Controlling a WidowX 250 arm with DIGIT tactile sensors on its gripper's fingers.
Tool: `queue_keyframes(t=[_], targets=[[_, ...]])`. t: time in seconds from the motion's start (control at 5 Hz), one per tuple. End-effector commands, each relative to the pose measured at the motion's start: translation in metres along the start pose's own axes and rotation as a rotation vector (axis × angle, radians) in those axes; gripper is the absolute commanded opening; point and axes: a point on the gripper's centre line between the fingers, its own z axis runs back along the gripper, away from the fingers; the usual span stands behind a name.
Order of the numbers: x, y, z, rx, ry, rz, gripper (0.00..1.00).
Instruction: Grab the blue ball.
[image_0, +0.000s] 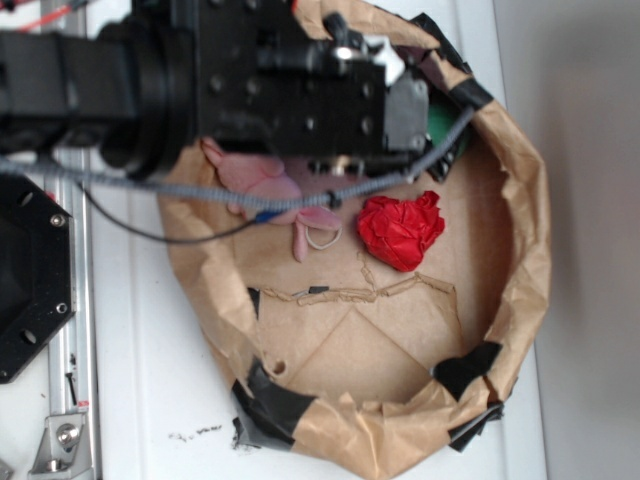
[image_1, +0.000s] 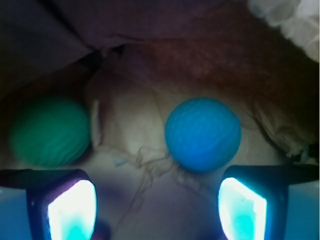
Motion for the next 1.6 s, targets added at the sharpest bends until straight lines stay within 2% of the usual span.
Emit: queue_keyframes(t=[0.0, 0.4, 0.6, 0.8, 1.0, 1.2, 1.4], targets=[[0.021, 0.028, -0.013, 0.027, -0.034, 0.075, 1.0], [0.025, 0.05, -0.014, 0.035, -0.067, 0.034, 1.0], [0.03, 0.051, -0.026, 0.04, -0.061, -0.003, 1.0], [0.036, 0.041, -0.041, 0.054, -0.026, -0.039, 1.0], [0.034, 0.033, -0.041, 0.047, -0.016, -0.067, 0.0], [0.028, 0.023, -0.025, 0.01, 0.019, -0.149, 0.0], [0.02, 0.003, 0.016, -0.104, 0.048, -0.332, 0.0]])
